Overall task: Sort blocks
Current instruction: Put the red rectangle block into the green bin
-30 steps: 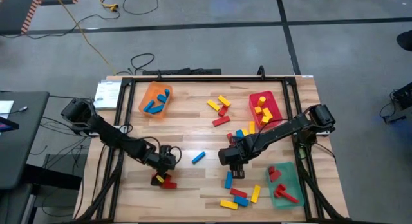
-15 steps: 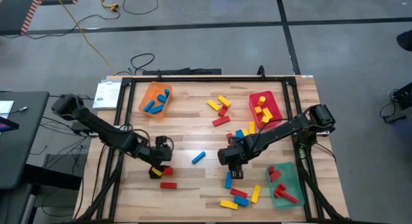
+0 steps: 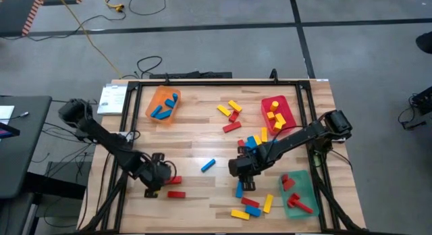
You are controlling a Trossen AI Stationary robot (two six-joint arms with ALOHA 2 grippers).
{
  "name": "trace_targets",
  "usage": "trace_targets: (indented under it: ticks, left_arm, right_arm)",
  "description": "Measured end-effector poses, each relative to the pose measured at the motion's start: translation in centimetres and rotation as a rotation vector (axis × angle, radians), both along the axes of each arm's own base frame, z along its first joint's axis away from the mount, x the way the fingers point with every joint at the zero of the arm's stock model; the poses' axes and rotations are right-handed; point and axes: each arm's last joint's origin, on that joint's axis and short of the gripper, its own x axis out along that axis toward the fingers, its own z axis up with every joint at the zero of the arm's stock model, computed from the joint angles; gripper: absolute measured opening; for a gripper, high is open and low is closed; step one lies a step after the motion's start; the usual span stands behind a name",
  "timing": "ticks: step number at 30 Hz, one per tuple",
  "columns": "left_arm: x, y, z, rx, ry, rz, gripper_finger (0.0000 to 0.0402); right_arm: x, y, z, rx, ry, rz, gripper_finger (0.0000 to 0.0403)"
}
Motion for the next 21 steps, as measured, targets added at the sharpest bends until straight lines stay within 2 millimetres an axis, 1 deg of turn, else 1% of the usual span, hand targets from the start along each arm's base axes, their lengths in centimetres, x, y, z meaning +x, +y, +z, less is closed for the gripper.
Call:
trace_targets:
  ticks: [4,9,16,18,21]
  left_arm:
    - [-0.2,-1.0,-1.3,0.024,0.045,0.013,0.0240]
    - [-0.1,-1.3,-2.7,0.088,0.068,0.048,0.0240]
    - [0.2,-1.4,-3.1,0.127,0.033,0.081,0.0239]
    - [0.2,-1.4,-3.3,0.115,0.021,0.081,0.0230]
    - [0.1,-1.2,-3.7,0.103,0.010,0.082,0.0203]
  right_arm:
    - [0.1,0.0,0.0,0.001,-0.012,0.006,0.0228]
    - [0.3,0.1,0.1,0.004,-0.029,0.013,0.0228]
    - [0.2,0.3,0.1,0.003,-0.028,0.020,0.0228]
    - [0.1,0.4,0.1,0.003,-0.028,0.022,0.0228]
    - [0.1,0.5,0.1,0.001,-0.029,0.027,0.0228]
